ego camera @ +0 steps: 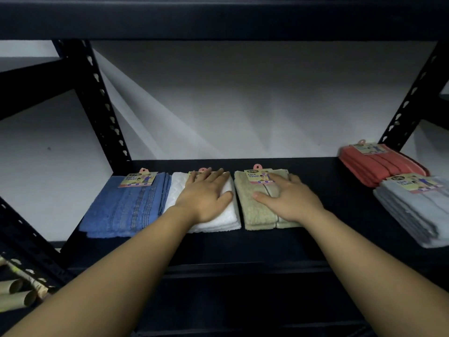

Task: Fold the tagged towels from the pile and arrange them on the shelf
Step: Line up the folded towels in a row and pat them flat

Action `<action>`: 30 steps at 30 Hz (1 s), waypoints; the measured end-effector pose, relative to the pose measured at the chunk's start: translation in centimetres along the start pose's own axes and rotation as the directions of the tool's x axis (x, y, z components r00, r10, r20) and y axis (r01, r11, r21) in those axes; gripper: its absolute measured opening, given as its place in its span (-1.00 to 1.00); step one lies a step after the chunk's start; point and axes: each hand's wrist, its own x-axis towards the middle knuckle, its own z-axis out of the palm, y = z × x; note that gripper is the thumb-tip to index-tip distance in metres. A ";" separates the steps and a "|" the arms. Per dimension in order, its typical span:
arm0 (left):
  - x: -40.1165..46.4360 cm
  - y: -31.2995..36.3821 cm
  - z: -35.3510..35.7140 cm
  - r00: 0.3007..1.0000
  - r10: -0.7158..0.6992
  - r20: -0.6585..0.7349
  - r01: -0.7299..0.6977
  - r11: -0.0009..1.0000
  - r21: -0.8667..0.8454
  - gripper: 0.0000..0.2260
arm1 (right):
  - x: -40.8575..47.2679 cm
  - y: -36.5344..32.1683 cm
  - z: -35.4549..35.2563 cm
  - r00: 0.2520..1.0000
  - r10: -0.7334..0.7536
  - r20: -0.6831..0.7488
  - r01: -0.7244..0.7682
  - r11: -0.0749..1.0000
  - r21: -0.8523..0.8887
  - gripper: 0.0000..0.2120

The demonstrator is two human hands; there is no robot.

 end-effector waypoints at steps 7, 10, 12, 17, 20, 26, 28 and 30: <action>0.0 0.0 -0.1 1.000 0.019 0.003 -0.019 1.000 0.002 -0.29 | -0.6 -2.0 0.8 1.000 0.017 0.023 -0.017 0.999 -0.038 -0.06; 0.0 0.3 -0.1 0.999 0.031 0.006 -0.031 0.999 0.008 -0.22 | -1.0 -2.2 1.0 0.999 0.025 0.019 -0.024 0.999 -0.049 -0.07; 0.1 0.4 -0.1 0.999 0.038 0.015 -0.039 0.998 0.041 -0.22 | -1.0 -2.4 1.0 1.000 0.023 0.013 -0.022 0.999 -0.034 -0.09; 1.0 1.4 -1.7 0.999 -0.004 0.051 -0.001 0.996 0.084 -0.33 | -1.5 -0.6 -0.8 1.000 -0.024 -0.004 0.024 0.997 0.069 -0.08; 2.1 4.4 -2.5 0.997 0.064 -0.037 -0.062 0.997 0.051 -0.35 | -2.4 1.4 -2.3 0.997 -0.020 -0.076 0.027 0.996 0.082 -0.17; 4.7 11.7 -1.4 0.986 0.143 0.089 -0.143 0.990 -0.003 -0.34 | -4.4 7.4 -5.0 0.976 -0.058 -0.209 0.066 0.997 0.034 -0.40; 5.4 13.2 -1.0 0.989 0.099 0.107 -0.100 0.995 0.003 -0.31 | -4.7 10.1 -6.0 0.966 -0.056 -0.251 0.059 0.998 0.005 -0.46; 5.9 14.5 -0.7 0.993 0.036 0.111 -0.034 0.999 -0.017 -0.29 | -5.0 13.0 -7.2 0.952 -0.062 -0.299 0.058 0.998 -0.023 -0.54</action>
